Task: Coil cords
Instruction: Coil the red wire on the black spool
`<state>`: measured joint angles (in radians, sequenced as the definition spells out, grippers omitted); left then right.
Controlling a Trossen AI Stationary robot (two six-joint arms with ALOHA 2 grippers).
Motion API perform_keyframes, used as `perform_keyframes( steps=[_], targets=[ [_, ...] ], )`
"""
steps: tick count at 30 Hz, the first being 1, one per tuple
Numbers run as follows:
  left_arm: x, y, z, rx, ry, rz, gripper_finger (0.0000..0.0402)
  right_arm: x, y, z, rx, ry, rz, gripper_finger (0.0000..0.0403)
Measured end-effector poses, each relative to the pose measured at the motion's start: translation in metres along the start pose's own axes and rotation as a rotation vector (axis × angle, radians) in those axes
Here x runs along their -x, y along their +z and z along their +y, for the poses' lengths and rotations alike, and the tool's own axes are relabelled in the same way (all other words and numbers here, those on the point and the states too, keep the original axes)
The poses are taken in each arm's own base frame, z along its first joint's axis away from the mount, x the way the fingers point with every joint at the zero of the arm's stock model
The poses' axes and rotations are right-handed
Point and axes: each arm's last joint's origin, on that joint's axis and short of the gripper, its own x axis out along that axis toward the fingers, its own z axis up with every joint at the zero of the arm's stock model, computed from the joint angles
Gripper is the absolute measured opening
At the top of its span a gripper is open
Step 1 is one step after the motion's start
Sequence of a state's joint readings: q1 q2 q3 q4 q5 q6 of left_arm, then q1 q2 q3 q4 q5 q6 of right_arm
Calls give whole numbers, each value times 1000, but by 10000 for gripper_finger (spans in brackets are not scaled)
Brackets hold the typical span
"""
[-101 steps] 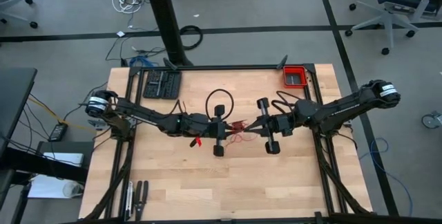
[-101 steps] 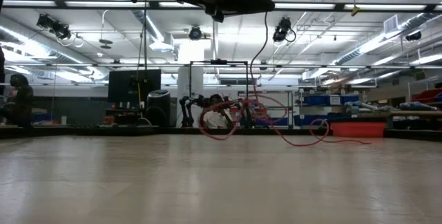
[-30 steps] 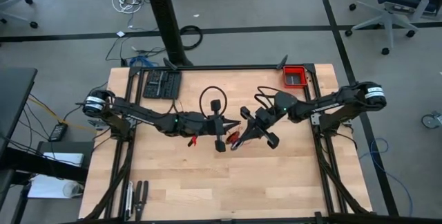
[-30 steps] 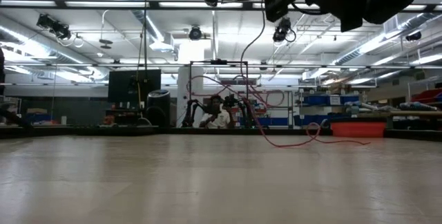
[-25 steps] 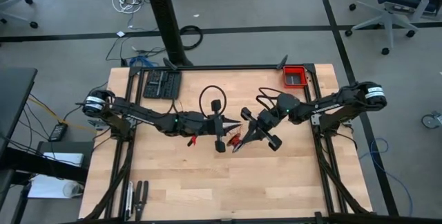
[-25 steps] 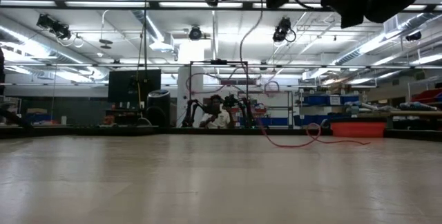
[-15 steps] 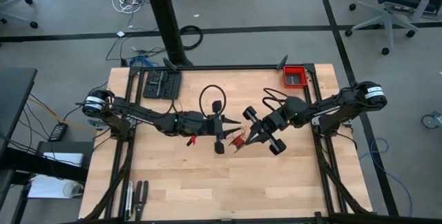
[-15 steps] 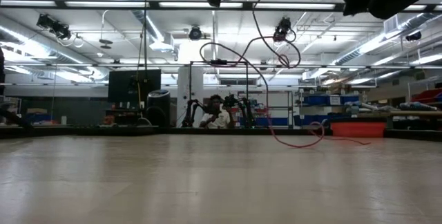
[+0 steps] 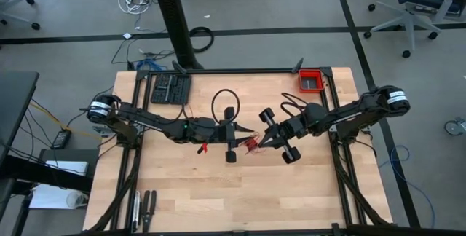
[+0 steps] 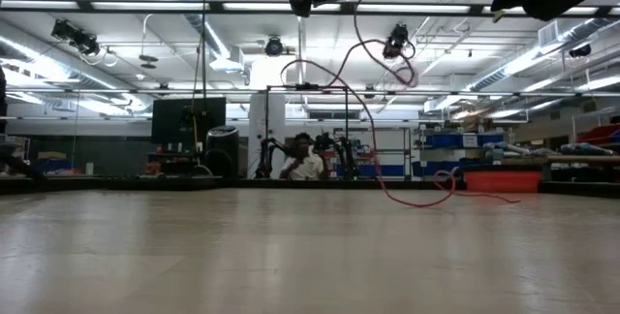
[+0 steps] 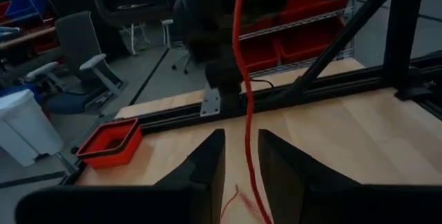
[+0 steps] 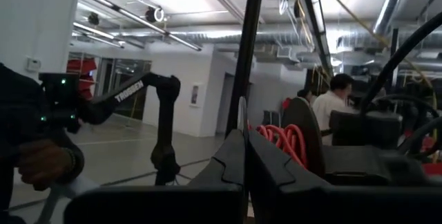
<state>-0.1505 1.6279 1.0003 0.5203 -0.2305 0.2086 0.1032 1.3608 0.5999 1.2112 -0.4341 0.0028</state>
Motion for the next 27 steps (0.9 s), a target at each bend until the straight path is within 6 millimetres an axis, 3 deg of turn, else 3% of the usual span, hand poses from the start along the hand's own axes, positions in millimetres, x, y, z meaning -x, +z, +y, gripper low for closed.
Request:
perform_keyframes(
  steps=[12, 27],
  targets=[
    [0, 1, 0, 14, 1, -6, 91, 0, 2, -1, 28, -21, -10, 1],
    [0, 2, 1, 174, 19, -18, 91, 0, 3, -2, 74, -48, -10, 1]
  ],
)
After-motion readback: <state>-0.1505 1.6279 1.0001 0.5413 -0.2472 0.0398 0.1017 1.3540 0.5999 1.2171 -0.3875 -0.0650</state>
